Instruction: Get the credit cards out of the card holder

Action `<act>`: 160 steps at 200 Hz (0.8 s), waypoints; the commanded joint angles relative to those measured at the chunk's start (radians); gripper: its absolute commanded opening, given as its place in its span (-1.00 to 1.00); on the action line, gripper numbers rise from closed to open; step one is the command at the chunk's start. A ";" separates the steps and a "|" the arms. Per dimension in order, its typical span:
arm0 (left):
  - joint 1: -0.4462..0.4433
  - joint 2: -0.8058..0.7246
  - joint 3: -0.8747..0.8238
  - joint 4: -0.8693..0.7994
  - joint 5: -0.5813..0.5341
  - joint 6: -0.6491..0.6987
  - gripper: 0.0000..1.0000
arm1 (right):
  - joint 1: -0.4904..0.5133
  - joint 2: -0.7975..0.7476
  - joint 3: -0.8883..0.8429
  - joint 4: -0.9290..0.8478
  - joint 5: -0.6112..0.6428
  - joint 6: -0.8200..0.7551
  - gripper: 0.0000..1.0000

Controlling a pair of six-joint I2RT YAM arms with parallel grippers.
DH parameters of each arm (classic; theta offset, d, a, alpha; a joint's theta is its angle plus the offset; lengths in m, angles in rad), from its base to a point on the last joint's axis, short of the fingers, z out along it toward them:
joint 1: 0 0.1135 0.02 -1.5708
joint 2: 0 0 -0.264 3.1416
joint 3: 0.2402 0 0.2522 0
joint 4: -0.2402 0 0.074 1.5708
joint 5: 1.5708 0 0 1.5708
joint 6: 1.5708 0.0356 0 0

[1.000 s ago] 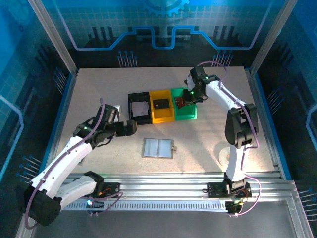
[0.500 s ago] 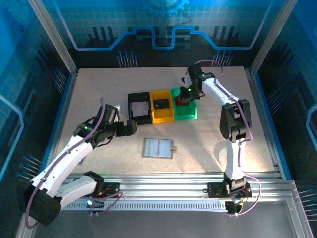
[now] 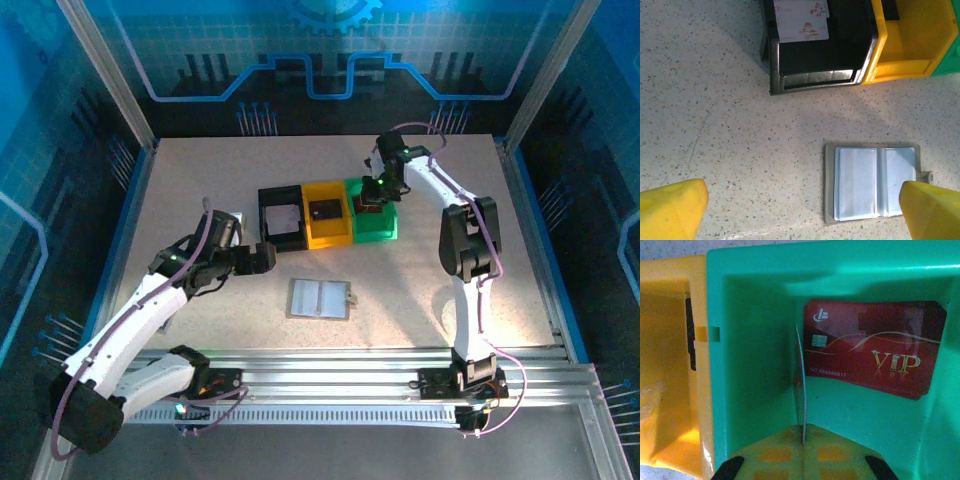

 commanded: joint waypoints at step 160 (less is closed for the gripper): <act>0.015 0.009 0.031 -0.028 -0.012 0.025 0.98 | -0.017 0.043 0.096 -0.096 0.074 -0.025 -0.69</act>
